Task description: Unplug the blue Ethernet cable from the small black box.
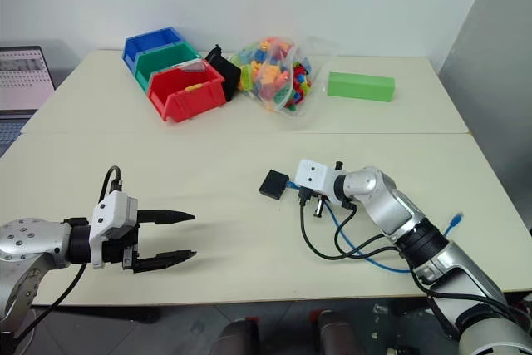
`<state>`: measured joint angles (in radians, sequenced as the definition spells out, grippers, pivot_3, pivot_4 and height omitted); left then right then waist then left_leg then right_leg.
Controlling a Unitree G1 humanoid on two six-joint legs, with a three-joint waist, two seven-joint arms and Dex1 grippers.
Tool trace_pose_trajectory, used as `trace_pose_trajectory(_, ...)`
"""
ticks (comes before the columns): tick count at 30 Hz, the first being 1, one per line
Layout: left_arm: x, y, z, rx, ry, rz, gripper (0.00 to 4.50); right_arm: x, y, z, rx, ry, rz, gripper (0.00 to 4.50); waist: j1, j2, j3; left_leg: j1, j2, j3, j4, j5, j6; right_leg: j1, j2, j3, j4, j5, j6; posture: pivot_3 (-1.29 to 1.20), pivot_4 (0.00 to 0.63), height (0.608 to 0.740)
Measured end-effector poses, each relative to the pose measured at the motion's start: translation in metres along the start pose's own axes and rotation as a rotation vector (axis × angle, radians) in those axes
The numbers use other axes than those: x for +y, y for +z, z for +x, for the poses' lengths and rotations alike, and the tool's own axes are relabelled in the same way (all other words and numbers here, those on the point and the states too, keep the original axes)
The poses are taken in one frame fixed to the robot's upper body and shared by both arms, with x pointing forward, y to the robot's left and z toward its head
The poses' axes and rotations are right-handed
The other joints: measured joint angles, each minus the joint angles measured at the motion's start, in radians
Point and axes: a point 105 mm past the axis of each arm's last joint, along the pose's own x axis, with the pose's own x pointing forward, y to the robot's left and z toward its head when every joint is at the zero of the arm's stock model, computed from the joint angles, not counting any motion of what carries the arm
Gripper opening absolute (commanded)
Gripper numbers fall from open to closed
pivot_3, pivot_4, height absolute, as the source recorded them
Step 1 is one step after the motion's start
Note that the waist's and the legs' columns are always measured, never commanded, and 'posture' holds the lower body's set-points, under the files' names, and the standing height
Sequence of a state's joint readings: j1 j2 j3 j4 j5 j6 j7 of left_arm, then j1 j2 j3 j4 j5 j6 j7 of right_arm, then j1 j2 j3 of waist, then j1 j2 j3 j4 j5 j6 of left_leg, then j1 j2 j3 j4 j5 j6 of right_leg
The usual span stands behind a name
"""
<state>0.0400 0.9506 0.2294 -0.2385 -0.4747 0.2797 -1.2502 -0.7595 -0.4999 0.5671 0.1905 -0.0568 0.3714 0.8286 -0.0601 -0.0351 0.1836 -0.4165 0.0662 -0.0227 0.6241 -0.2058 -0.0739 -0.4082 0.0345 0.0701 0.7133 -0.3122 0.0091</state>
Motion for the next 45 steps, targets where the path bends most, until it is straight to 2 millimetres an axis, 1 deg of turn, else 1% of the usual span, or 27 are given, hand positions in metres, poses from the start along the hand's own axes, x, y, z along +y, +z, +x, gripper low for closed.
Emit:
trace_pose_trajectory(1, 0.001, 0.001, 0.001, -0.006, 0.001, 0.0, 3.83, -0.001, 0.0, 0.001, -0.006, 0.004, 0.005, 0.51, 0.0, 0.0, 0.0, 0.0, 0.0, 0.0, 0.0, 0.0, 0.0, 0.0, 0.0, 0.0, 0.0, 0.0, 0.0, 0.0, 0.15, 0.74)
trace_pose_trajectory(3, 0.001, 0.001, 0.003, -0.012, 0.003, -0.011, 3.83, -0.001, 0.003, 0.005, -0.029, 0.003, 0.028, 1.0, 0.0, 0.0, 0.0, 0.0, 0.0, 0.0, 0.0, 0.0, 0.0, 0.0, 0.0, 0.0, 0.0, 0.0, 0.0, 0.0, 0.15, 0.74)
trace_pose_trajectory(6, 0.002, 0.001, 0.003, -0.02, 0.009, -0.022, 3.83, -0.002, 0.005, 0.006, -0.039, -0.003, 0.024, 1.75, 0.001, 0.0, 0.0, 0.0, 0.0, 0.0, 0.001, 0.0, 0.0, 0.0, 0.0, 0.0, 0.0, 0.0, 0.0, 0.0, 0.15, 0.74)
trace_pose_trajectory(7, 0.002, 0.002, 0.003, -0.024, 0.011, -0.024, 3.83, -0.003, 0.005, 0.004, -0.043, 0.002, 0.036, 1.91, 0.002, 0.0, 0.0, 0.0, 0.0, 0.0, 0.001, 0.0, 0.0, 0.0, 0.0, 0.0, 0.0, 0.0, 0.0, 0.0, 0.15, 0.74)
trace_pose_trajectory(10, 0.005, 0.006, 0.006, -0.057, 0.021, -0.044, 3.83, -0.007, 0.003, -0.003, -0.053, -0.002, 0.106, 2.69, 0.004, 0.0, 0.0, 0.0, -0.001, 0.0, 0.001, 0.0, 0.0, 0.0, 0.0, 0.0, 0.0, 0.0, 0.0, 0.0, 0.15, 0.74)
trace_pose_trajectory(12, 0.008, 0.01, 0.008, -0.086, 0.033, -0.062, 3.83, -0.011, 0.005, -0.007, -0.08, -0.028, 0.169, 2.69, 0.004, 0.0, 0.0, -0.001, -0.001, -0.001, 0.001, 0.0, 0.0, 0.0, -0.001, 0.0, 0.0, 0.0, 0.0, 0.0, 0.15, 0.74)
trace_pose_trajectory(14, 0.011, 0.015, 0.009, -0.114, 0.046, -0.075, 3.83, -0.012, 0.004, -0.006, -0.093, -0.048, 0.224, 2.69, 0.004, 0.0, 0.0, -0.001, -0.001, -0.001, 0.001, 0.0, 0.0, 0.001, -0.001, 0.0, 0.0, 0.0, 0.0, 0.0, 0.15, 0.74)
trace_pose_trajectory(17, 0.018, 0.021, 0.01, -0.139, 0.064, -0.085, 3.83, -0.003, 0.005, 0.004, -0.116, -0.027, 0.336, 2.69, 0.001, 0.0, 0.0, 0.0, -0.001, -0.001, 0.001, 0.0, 0.0, 0.0, 0.0, 0.0, 0.001, 0.001, -0.002, 0.0, 0.15, 0.74)
trace_pose_trajectory(21, 0.021, 0.022, 0.01, -0.144, 0.073, -0.086, 3.83, 0.004, 0.006, 0.011, -0.121, -0.005, 0.386, 2.69, 0.003, 0.0, 0.0, -0.001, -0.001, -0.001, 0.001, 0.0, 0.0, 0.0, 0.0, -0.001, 0.001, 0.002, -0.003, 0.0, 0.15, 0.74)
trace_pose_trajectory(24, 0.027, 0.023, 0.008, -0.149, 0.087, -0.094, 3.83, 0.004, 0.007, 0.016, -0.133, -0.013, 0.418, 2.69, 0.003, 0.0, 0.0, 0.0, -0.001, -0.001, 0.001, 0.0, 0.0, 0.001, 0.0, -0.001, 0.001, 0.002, -0.002, 0.0, 0.15, 0.74)
trace_pose_trajectory(28, 0.031, 0.026, 0.009, -0.155, 0.092, -0.096, 3.83, 0.002, 0.006, 0.018, -0.138, -0.026, 0.429, 2.04, 0.002, 0.0, 0.0, 0.0, -0.001, -0.001, 0.001, 0.0, 0.0, 0.001, 0.0, -0.001, 0.001, 0.002, -0.002, 0.0, 0.15, 0.74)
trace_pose_trajectory(31, 0.032, 0.027, 0.011, -0.162, 0.088, -0.101, 3.83, 0.0, 0.007, 0.019, -0.135, -0.034, 0.43, 1.33, 0.001, 0.0, 0.0, 0.0, -0.001, -0.001, 0.001, 0.0, 0.0, 0.001, 0.0, -0.001, 0.001, 0.002, -0.002, 0.0, 0.15, 0.74)
trace_pose_trajectory(36, 0.037, 0.021, 0.013, -0.143, 0.12, -0.14, 3.83, 0.0, 0.008, 0.021, -0.135, -0.036, 0.401, 0.16, 0.002, 0.0, 0.0, 0.0, -0.001, -0.001, 0.001, 0.0, 0.0, 0.001, 0.0, -0.001, 0.001, 0.002, -0.002, 0.0, 0.15, 0.74)
trace_pose_trajectory(41, 0.041, 0.019, 0.017, -0.166, 0.141, -0.19, 3.83, -0.002, 0.009, 0.02, -0.124, -0.06, 0.282, 0.13, 0.003, 0.0, 0.0, 0.0, -0.001, -0.001, 0.001, 0.0, 0.0, 0.001, 0.0, -0.001, 0.001, 0.002, -0.002, 0.0, 0.15, 0.74)
trace_pose_trajectory(43, 0.045, 0.018, 0.018, -0.187, 0.138, -0.265, 3.83, -0.009, 0.013, 0.01, -0.121, -0.098, 0.104, 0.13, 0.003, 0.001, 0.001, -0.001, -0.001, -0.001, 0.002, 0.0, 0.0, 0.001, 0.0, -0.002, 0.001, 0.001, 0.0, 0.0, 0.15, 0.74)
trace_pose_trajectory(44, 0.045, 0.018, 0.019, -0.19, 0.136, -0.274, 3.83, -0.01, 0.014, 0.008, -0.125, -0.104, 0.083, 0.13, 0.003, 0.001, 0.001, -0.001, -0.001, -0.001, 0.002, 0.0, 0.0, 0.001, 0.0, -0.002, 0.001, 0.001, 0.0, 0.0, 0.15, 0.74)
trace_pose_trajectory(45, 0.045, 0.019, 0.02, -0.201, 0.127, -0.307, 3.83, -0.013, 0.019, 0.003, -0.138, -0.122, 0.009, 0.13, 0.003, 0.001, 0.001, -0.001, -0.001, -0.001, 0.002, 0.0, 0.0, 0.001, 0.0, -0.002, 0.001, 0.001, -0.001, 0.0, 0.15, 0.74)
